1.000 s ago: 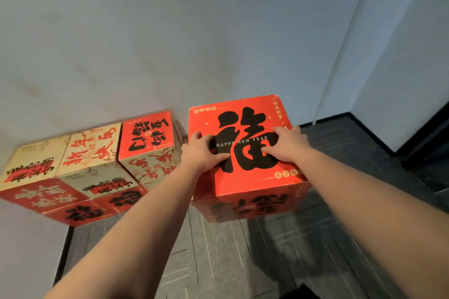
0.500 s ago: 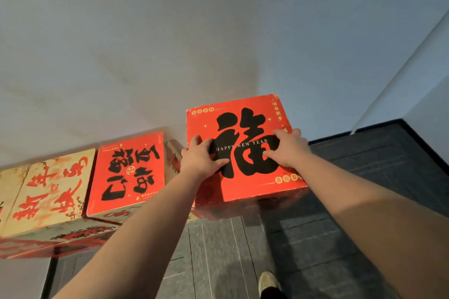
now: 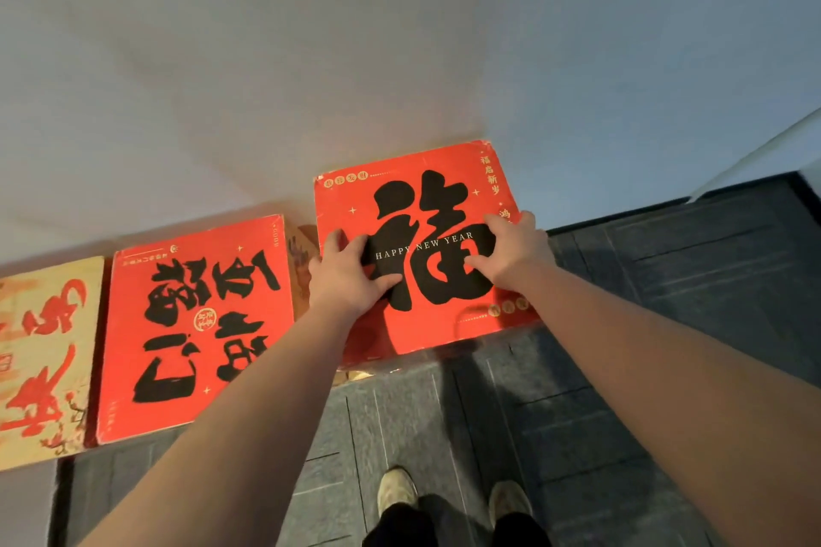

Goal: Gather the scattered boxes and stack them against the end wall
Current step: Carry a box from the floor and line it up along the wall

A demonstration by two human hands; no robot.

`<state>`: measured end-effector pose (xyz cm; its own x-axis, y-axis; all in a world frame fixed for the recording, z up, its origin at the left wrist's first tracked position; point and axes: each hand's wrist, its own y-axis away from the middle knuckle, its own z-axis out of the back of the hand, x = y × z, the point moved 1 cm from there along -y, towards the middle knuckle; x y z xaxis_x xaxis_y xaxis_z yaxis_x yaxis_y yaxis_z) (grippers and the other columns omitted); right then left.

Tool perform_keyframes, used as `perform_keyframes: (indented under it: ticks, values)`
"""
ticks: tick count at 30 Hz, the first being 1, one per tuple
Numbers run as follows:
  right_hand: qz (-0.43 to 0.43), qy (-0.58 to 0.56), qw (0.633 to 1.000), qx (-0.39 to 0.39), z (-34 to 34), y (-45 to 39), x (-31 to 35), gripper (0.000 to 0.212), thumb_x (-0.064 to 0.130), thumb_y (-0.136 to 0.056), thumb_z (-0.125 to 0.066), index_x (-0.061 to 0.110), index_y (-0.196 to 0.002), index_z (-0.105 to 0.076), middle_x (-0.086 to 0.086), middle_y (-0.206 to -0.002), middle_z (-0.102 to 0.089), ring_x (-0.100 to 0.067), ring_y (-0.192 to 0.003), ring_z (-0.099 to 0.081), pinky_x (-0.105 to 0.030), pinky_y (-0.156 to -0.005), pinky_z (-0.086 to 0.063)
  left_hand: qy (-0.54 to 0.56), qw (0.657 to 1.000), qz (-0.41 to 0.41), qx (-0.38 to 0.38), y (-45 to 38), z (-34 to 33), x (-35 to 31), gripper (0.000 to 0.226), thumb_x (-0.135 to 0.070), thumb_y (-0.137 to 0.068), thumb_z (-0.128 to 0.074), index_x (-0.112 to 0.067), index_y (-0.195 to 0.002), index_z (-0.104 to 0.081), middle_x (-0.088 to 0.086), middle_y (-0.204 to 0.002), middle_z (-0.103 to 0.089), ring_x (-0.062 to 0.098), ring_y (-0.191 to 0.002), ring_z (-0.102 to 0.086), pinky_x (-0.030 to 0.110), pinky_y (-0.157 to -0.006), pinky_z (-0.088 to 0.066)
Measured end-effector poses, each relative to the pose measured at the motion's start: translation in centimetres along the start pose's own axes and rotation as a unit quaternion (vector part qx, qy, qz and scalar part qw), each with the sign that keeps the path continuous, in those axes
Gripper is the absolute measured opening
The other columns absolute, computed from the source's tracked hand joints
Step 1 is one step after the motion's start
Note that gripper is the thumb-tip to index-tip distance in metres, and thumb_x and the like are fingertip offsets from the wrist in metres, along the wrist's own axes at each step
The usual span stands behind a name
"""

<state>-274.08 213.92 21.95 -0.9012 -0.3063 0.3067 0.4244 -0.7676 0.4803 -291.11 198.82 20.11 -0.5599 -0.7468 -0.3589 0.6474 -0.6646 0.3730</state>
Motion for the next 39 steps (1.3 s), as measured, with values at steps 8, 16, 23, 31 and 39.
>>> perform_keyframes:
  ticks: [8,16,23,31,39]
  values:
    - [0.003,0.005,1.000,0.020,-3.3,-2.2,1.5,0.067,0.044,-0.085,-0.067,0.029,-0.141,-0.035,-0.012,-0.133,-0.032,-0.036,-0.122,-0.042,-0.048,-0.098,-0.043,-0.007,1.000,0.000,0.002,-2.2,-1.5,3.2,0.077,-0.057,-0.073,-0.072,-0.030,-0.139,-0.042,0.008,-0.151,-0.024,0.038,-0.132,-0.033,0.044,-0.106,-0.031]
    - [0.002,-0.004,1.000,0.029,-6.0,-2.2,1.1,0.066,0.044,-0.088,-0.064,0.029,-0.144,-0.032,-0.013,-0.140,-0.029,-0.037,-0.126,-0.038,-0.048,-0.100,-0.042,-0.016,1.000,0.005,0.020,-2.8,-3.3,5.2,0.079,-0.056,-0.072,-0.073,-0.030,-0.140,-0.042,0.009,-0.151,-0.023,0.043,-0.129,-0.034,0.044,-0.108,-0.028]
    - [0.014,-0.004,1.000,0.023,-6.7,-2.0,1.0,0.066,0.043,-0.088,-0.064,0.027,-0.144,-0.032,-0.014,-0.140,-0.027,-0.037,-0.127,-0.036,-0.047,-0.102,-0.041,-0.017,1.000,0.007,0.008,-3.0,-4.2,6.2,0.082,-0.057,-0.070,-0.074,-0.031,-0.140,-0.042,0.008,-0.152,-0.023,0.041,-0.132,-0.031,0.044,-0.108,-0.028]
    - [0.016,-0.021,0.999,0.034,-7.3,-1.3,0.8,0.072,0.041,-0.088,-0.066,0.028,-0.147,-0.028,-0.013,-0.144,-0.022,-0.036,-0.133,-0.031,-0.049,-0.106,-0.036,-0.018,1.000,0.012,0.007,-1.7,-4.3,6.2,0.084,-0.055,-0.072,-0.074,-0.030,-0.143,-0.037,0.007,-0.152,-0.020,0.044,-0.128,-0.032,0.044,-0.107,-0.029]
    - [0.027,-0.025,0.999,0.034,-8.1,-1.6,0.9,0.081,0.040,-0.086,-0.068,0.028,-0.150,-0.020,-0.013,-0.145,-0.019,-0.036,-0.135,-0.030,-0.049,-0.107,-0.035,-0.006,1.000,0.021,0.007,-1.0,-4.2,6.8,0.087,-0.054,-0.073,-0.073,-0.030,-0.146,-0.032,0.007,-0.154,-0.017,0.043,-0.130,-0.029,0.044,-0.107,-0.031]
